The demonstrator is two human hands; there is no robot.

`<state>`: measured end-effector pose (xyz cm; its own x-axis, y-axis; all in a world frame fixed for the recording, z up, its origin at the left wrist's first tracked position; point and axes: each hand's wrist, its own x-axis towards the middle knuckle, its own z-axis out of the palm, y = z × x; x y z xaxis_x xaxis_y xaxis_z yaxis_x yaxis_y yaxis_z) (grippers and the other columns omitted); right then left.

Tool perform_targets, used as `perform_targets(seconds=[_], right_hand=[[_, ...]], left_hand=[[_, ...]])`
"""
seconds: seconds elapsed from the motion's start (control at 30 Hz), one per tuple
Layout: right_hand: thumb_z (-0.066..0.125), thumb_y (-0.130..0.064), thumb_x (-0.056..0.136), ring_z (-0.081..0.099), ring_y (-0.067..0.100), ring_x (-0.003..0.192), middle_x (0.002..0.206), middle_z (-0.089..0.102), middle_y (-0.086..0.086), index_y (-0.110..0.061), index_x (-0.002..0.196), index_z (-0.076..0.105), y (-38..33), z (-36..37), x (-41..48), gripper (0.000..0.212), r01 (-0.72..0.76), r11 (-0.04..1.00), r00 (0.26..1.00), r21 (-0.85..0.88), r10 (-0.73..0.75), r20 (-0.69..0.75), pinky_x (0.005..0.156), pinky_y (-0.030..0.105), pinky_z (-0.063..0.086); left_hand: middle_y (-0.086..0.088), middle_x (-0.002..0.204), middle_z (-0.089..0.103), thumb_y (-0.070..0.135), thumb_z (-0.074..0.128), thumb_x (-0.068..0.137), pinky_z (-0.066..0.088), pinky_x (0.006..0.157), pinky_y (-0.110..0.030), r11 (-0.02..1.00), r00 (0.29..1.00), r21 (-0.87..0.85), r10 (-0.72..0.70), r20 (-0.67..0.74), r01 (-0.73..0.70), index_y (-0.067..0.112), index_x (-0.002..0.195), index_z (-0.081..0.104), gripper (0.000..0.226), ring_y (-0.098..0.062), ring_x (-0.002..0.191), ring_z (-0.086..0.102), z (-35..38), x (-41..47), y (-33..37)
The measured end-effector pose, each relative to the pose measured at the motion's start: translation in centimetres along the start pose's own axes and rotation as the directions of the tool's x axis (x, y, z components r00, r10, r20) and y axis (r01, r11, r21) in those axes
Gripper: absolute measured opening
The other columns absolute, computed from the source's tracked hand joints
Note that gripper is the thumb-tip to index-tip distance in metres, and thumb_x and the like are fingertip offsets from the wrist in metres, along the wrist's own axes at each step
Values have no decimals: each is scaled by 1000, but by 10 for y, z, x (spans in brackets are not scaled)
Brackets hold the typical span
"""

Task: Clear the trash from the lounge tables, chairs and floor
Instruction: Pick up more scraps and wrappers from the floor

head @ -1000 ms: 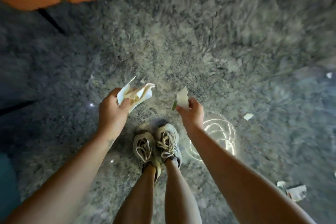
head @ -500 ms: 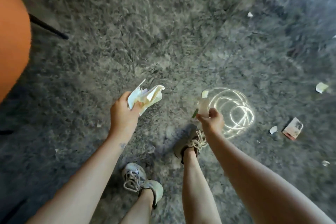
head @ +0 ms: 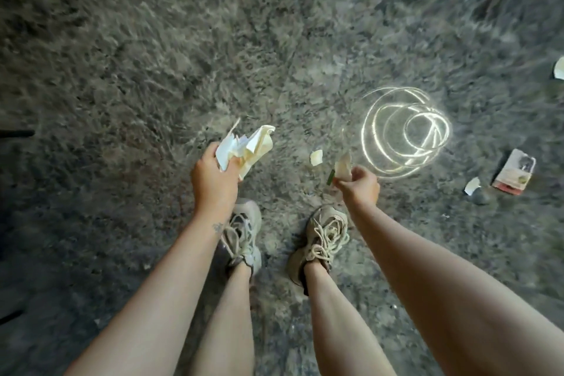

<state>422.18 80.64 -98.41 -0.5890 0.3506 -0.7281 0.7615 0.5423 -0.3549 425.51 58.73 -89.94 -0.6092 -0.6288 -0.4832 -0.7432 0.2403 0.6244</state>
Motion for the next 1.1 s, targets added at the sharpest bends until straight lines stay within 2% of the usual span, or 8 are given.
perform_targets(seconds=[0.13, 0.23, 0.37, 0.53, 0.73, 0.9, 1.0, 1.1], right_hand=[[74, -6, 70, 61, 23, 81, 87, 69, 9, -4, 87, 63, 5, 39, 41, 20, -63, 997, 998, 43, 64, -10, 75, 37, 48], [72, -5, 70, 61, 23, 82, 85, 68, 9, -4, 85, 64, 13, 77, 74, 17, -77, 995, 997, 57, 78, -16, 69, 34, 46], [69, -3, 72, 57, 20, 78, 87, 67, 9, -6, 81, 62, 24, 126, 107, 12, -81, 995, 995, 57, 84, -47, 68, 31, 43], [63, 0, 73, 51, 28, 101, 112, 49, 11, -4, 90, 61, 41, 157, 132, 18, -29, 999, 979, -38, 21, -200, 86, 29, 41], [62, -7, 76, 49, 27, 99, 110, 51, 9, -14, 93, 59, 37, 160, 133, 18, -86, 992, 975, -97, 63, -214, 87, 34, 34], [61, 3, 71, 49, 17, 71, 76, 56, 0, -21, 61, 43, -3, 127, 104, 32, -58, 981, 980, 186, 92, -177, 60, 26, 37], [73, -2, 70, 56, 16, 71, 72, 57, -3, -25, 65, 44, -50, 73, 68, 37, 90, 880, 981, 466, 2, -193, 60, 24, 47], [79, -6, 66, 62, 21, 79, 85, 59, 6, -31, 82, 44, -96, 9, 27, 46, 222, 716, 975, 662, -145, -170, 66, 35, 55]], left_hand=[[14, 77, 57, 10, 60, 86, 37, 56, -13, 990, 994, 101, 97, 53, -102, 15, 104, 64, 19, -13, 74, 54, 37, 35, -23], [21, 75, 54, 11, 59, 87, 42, 62, -24, 984, 987, 136, 95, 129, -113, 17, 101, 63, 16, -10, 71, 55, 67, 67, -44], [11, 76, 56, 6, 58, 86, 49, 68, -39, 978, 975, 164, 91, 202, -125, 14, 100, 63, 17, -21, 75, 58, 99, 102, -67], [12, 75, 56, 4, 58, 86, 45, 64, -31, 969, 963, 186, 114, 245, -162, 14, 99, 62, 17, -16, 75, 55, 112, 124, -86], [14, 71, 55, 4, 58, 85, 38, 59, -27, 962, 944, 194, 125, 304, -190, 18, 92, 59, 16, -13, 71, 53, 116, 126, -79], [13, 72, 55, 1, 56, 84, 38, 57, -22, 965, 943, 157, 156, 292, -208, 13, 97, 61, 18, -10, 67, 51, 105, 120, -41], [13, 71, 54, 3, 56, 84, 36, 57, -27, 962, 941, 161, 165, 295, -219, 10, 98, 63, 17, -14, 69, 52, 91, 106, -3], [5, 77, 59, 5, 57, 85, 39, 60, -28, 962, 933, 145, 176, 314, -230, 11, 98, 63, 16, -18, 74, 55, 81, 92, 39]])
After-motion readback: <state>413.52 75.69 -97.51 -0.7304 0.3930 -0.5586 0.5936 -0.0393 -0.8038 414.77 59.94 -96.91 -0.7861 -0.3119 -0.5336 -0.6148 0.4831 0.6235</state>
